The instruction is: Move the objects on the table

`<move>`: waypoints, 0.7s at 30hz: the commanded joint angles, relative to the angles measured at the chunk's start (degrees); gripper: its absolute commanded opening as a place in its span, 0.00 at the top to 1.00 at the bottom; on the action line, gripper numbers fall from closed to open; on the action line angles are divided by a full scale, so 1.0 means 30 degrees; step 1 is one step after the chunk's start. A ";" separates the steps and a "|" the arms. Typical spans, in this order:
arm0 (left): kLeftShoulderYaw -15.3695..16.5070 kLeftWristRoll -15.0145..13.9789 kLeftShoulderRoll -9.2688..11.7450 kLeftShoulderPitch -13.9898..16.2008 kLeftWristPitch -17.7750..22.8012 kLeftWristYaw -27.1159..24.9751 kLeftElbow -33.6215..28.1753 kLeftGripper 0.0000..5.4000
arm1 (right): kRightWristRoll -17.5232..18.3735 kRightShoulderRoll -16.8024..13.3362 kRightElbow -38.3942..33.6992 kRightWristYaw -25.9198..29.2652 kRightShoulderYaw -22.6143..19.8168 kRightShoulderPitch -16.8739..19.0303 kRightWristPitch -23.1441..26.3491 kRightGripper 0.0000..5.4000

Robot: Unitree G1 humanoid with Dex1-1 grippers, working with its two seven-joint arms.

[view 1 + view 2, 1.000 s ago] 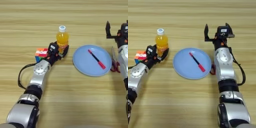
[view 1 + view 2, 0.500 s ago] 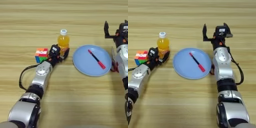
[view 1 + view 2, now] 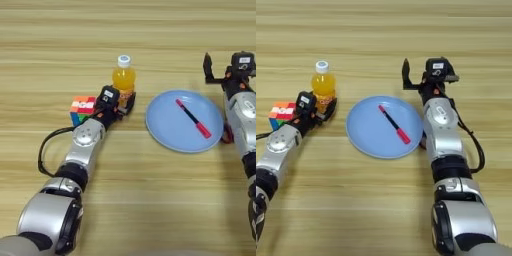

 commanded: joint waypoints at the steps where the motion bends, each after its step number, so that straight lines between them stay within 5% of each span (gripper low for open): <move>1: -0.0013 0.0213 0.0056 0.0361 0.0338 0.0095 0.0259 0.38 | 0.0175 -0.0577 0.1747 -0.0120 -0.0503 -0.1039 0.0426 0.00; 17: -0.0003 0.0206 0.0064 0.0354 0.0335 0.0040 0.0283 0.38 | 0.0243 -0.0663 0.3235 0.0120 -0.0743 -0.1663 -0.0336 0.00; 21: 0.0000 0.0138 0.0022 0.0407 0.0365 -0.0081 0.0152 0.29 | 0.0251 -0.0634 0.3260 0.0158 -0.0730 -0.1686 -0.0354 0.00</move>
